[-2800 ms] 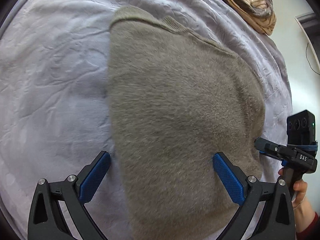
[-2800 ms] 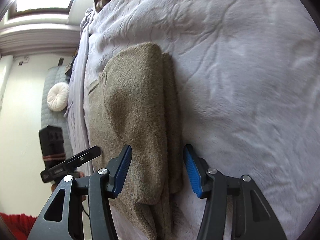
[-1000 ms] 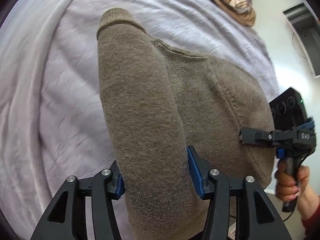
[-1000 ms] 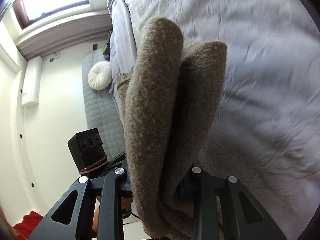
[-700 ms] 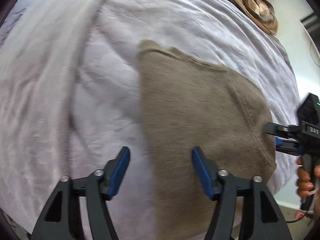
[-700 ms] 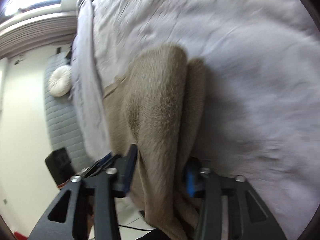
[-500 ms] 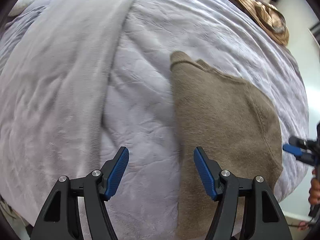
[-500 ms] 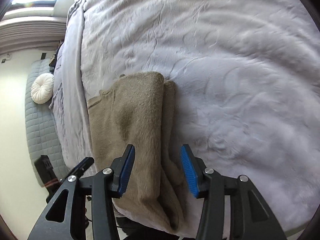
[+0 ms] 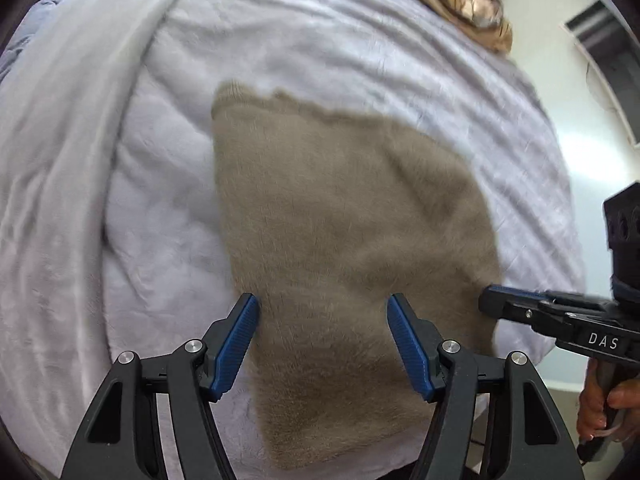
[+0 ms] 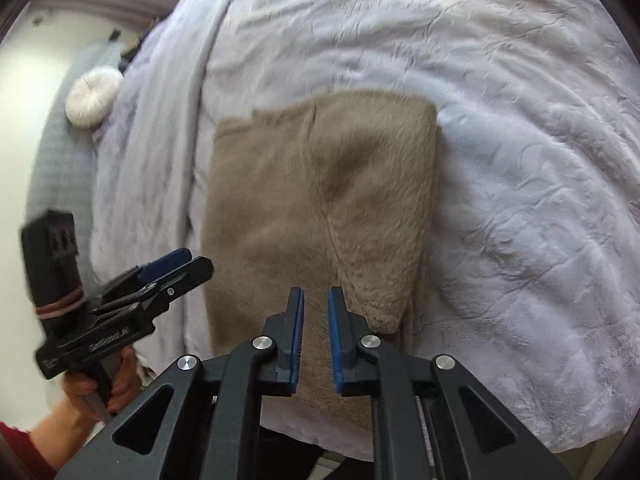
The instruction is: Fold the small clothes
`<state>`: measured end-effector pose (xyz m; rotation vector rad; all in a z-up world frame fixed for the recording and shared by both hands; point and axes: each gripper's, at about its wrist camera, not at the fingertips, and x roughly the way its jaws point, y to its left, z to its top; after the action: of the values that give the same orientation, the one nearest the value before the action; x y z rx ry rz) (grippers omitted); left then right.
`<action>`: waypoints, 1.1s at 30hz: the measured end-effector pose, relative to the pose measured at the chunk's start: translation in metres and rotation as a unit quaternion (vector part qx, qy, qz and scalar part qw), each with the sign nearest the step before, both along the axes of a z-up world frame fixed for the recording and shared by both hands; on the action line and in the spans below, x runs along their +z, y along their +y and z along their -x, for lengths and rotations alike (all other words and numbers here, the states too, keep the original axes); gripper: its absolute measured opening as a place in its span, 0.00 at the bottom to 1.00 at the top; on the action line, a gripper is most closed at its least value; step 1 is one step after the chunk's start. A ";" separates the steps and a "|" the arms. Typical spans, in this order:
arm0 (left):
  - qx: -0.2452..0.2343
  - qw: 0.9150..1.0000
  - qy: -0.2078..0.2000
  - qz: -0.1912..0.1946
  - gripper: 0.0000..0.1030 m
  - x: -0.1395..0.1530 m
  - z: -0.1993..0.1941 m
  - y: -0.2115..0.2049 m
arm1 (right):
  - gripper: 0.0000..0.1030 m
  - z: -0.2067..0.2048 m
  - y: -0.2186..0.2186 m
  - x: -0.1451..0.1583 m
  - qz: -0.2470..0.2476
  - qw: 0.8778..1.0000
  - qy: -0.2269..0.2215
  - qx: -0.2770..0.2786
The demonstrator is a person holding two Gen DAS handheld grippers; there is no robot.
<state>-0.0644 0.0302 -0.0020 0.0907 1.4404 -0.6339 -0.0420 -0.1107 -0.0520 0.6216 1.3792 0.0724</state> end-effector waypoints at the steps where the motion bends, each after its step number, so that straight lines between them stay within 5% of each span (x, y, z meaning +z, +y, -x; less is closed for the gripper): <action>1: -0.003 1.000 -0.005 -0.016 0.66 -0.007 0.003 -0.001 | 0.10 0.001 0.002 -0.007 0.012 1.000 0.008 0.005; 4: 0.002 1.000 0.009 -0.028 0.66 -0.020 0.004 0.006 | 0.02 0.008 -0.002 -0.028 0.033 0.999 0.036 0.002; 10: 0.025 0.999 0.036 -0.018 0.66 -0.032 0.003 0.012 | 0.00 0.014 -0.007 -0.057 0.058 0.997 0.042 0.014; 26: 0.015 0.999 0.012 -0.046 0.67 -0.023 0.014 0.014 | 0.00 0.054 -0.002 -0.039 0.088 0.994 0.056 0.015; 32: 0.017 0.998 0.016 -0.052 0.67 -0.023 0.014 0.015 | 0.07 0.049 -0.016 -0.018 0.087 0.996 0.035 -0.013; 33: 0.018 0.998 0.015 -0.056 0.67 -0.020 0.014 0.016 | 0.15 0.047 -0.020 -0.016 0.085 0.996 0.030 -0.022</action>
<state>-0.0789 0.0460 -0.0222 0.1434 1.5026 -0.5256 -0.0892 -0.1303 -0.0675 0.5152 1.4126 -0.0981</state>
